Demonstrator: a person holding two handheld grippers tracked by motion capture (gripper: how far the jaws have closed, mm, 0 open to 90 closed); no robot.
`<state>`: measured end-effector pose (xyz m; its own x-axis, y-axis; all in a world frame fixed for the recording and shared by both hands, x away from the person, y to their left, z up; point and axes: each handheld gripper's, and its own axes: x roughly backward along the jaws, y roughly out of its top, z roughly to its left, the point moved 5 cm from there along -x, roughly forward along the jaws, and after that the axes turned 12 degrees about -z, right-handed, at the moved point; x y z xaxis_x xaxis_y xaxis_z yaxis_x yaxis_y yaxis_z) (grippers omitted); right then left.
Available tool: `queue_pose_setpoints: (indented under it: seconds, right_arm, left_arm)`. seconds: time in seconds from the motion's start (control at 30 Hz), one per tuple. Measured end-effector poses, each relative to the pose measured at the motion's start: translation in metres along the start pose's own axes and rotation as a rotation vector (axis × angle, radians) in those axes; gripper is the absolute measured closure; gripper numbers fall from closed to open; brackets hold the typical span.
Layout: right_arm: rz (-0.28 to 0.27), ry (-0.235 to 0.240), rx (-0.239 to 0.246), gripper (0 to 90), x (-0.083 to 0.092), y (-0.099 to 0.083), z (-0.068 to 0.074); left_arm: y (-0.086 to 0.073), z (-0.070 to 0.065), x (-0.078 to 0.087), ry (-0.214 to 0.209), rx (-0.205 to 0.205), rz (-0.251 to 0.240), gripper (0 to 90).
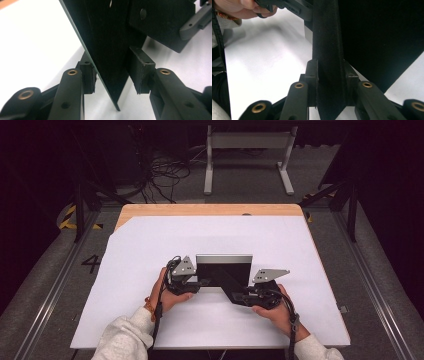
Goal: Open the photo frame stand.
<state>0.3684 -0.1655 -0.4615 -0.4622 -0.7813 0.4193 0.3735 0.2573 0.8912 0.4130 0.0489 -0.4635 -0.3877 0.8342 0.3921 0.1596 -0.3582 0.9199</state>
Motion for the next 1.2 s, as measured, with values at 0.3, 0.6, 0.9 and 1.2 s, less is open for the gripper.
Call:
queue_pose_setpoints:
  seconds: [0.3,0.6,0.9,1.2]
  right_arm:
    - [0.023,0.005,0.026,75.8,0.001,-0.004,0.003]
    - [0.02,-0.002,0.034,75.8,0.002,-0.005,0.004]
    - [0.018,-0.027,0.037,75.9,0.0,-0.005,0.002]
    - [0.015,-0.047,0.033,76.6,-0.003,-0.008,-0.001]
  left_arm:
    - [-0.019,-0.006,-0.014,-0.043,-0.019,0.082,59.0]
    - [-0.031,-0.006,-0.016,-0.059,-0.055,0.138,64.2]
    - [-0.03,-0.004,-0.018,0.006,-0.082,0.131,65.0]
    - [-0.03,0.0,-0.019,0.041,-0.087,0.127,67.1]
